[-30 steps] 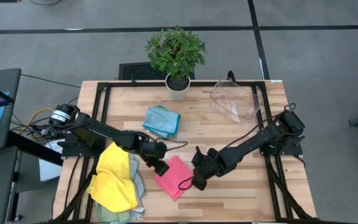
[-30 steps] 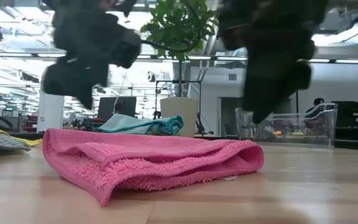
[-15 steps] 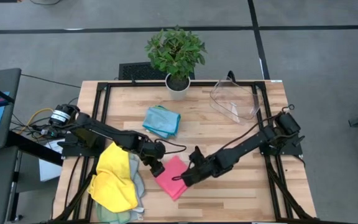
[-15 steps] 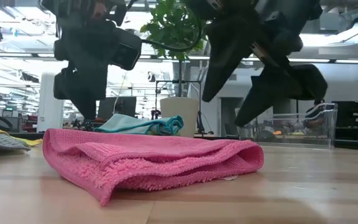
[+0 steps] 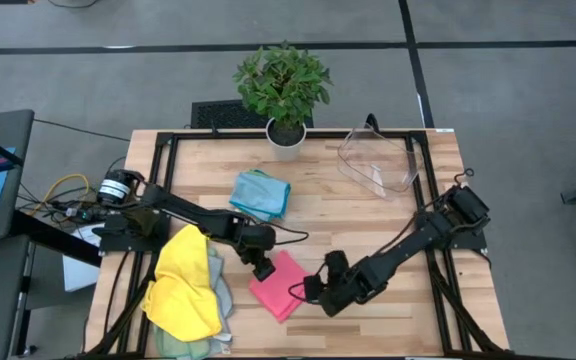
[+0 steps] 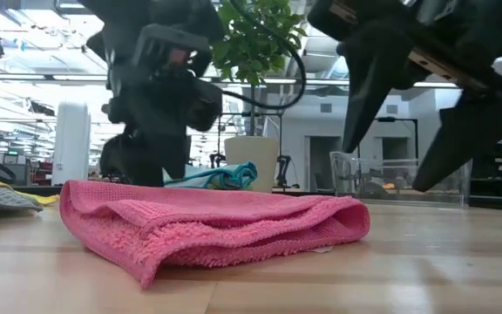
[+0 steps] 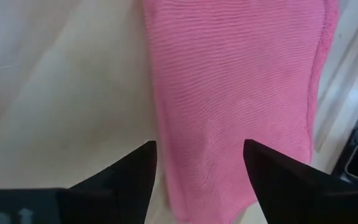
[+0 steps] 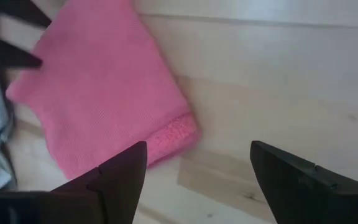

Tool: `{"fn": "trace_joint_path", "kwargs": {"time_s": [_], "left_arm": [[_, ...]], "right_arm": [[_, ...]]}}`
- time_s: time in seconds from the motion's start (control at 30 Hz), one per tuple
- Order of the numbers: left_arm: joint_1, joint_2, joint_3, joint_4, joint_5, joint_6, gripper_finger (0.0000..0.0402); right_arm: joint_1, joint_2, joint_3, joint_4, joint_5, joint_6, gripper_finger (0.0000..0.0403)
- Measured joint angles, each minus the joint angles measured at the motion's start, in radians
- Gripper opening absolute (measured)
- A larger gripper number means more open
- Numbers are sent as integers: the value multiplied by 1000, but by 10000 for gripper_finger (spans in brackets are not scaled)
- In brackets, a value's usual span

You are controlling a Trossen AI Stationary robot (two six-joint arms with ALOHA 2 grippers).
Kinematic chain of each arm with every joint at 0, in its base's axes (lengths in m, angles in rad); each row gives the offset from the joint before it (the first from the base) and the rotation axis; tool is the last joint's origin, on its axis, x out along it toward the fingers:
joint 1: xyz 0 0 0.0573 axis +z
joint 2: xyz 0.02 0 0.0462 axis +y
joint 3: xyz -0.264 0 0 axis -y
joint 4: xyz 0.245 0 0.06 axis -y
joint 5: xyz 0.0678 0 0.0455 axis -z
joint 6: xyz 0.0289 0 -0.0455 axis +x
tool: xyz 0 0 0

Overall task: Fold microfiber towels
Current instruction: Stack the pink microfiber towel on the light blue microfiber towel

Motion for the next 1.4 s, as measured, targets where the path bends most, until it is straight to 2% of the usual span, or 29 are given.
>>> {"fn": "trace_joint_path", "kwargs": {"time_s": [0.23, 0.3, 0.43, 0.8, 0.97, 1.07, 1.17, 1.33, 1.4], "left_arm": [[2, 56, 4, 22, 23, 12, 233], [3, 64, 5, 42, 39, 1, 233], [-2, 90, 5, 70, 43, -12, 233], [-4, 111, 4, 112, 55, -29, 231], [-8, 113, 2, 124, 44, -23, 195], [-8, 115, 1, 126, 31, -23, 162], [-9, 116, 1, 124, 15, -21, 120], [-5, 119, -1, 140, 11, -8, 28], [-5, 119, -1, 157, 11, -9, 10]], "right_arm": [[32, 68, -3, 72, 16, 146, 313], [37, 102, 0, 152, 17, 171, 313], [29, 148, 17, 218, 48, 172, 313], [-45, 241, 123, 186, 74, 121, 307], [-60, 265, 126, 221, 90, 120, 282], [-71, 266, 125, 225, 78, 121, 259], [-78, 262, 124, 212, 65, 121, 218], [-83, 263, 118, 209, 58, 72, 104], [-84, 265, 117, 217, 58, 33, 55]]}}
